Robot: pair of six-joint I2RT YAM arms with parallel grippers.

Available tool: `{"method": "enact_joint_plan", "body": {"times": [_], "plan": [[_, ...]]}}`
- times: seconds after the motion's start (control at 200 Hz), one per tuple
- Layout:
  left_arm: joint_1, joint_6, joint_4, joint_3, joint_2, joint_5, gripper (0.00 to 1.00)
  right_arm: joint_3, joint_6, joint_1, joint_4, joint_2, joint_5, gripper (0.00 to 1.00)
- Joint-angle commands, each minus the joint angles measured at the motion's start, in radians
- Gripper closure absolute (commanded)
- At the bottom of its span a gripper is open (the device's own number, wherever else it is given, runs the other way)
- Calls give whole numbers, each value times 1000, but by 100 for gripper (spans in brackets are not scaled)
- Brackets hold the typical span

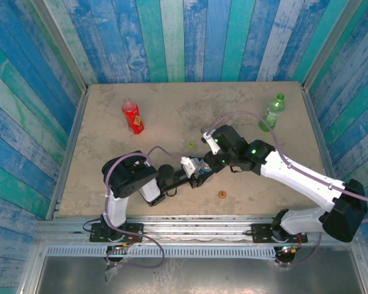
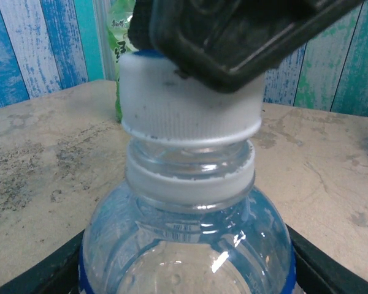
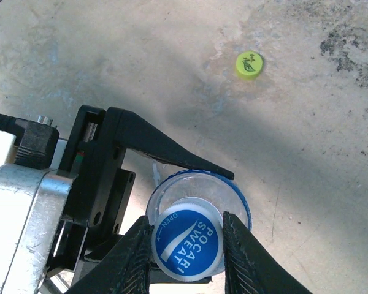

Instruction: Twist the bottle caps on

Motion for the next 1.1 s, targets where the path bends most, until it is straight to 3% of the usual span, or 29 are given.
{"method": "enact_joint_plan", "body": {"times": [0.0,0.245,0.661,1.096], "plan": [[-3,7,-15,1,-17,1,42,24,-22,22,-60,16,-4,69],[-3,1,-17,5,-14,7,43,24,-69,38,-101,45,9,68],[-3,-1,-22,8,-16,9,43,43,-15,44,-138,106,34,69],[-3,1,-23,5,-15,14,43,39,-9,42,-61,35,55,64]]}}
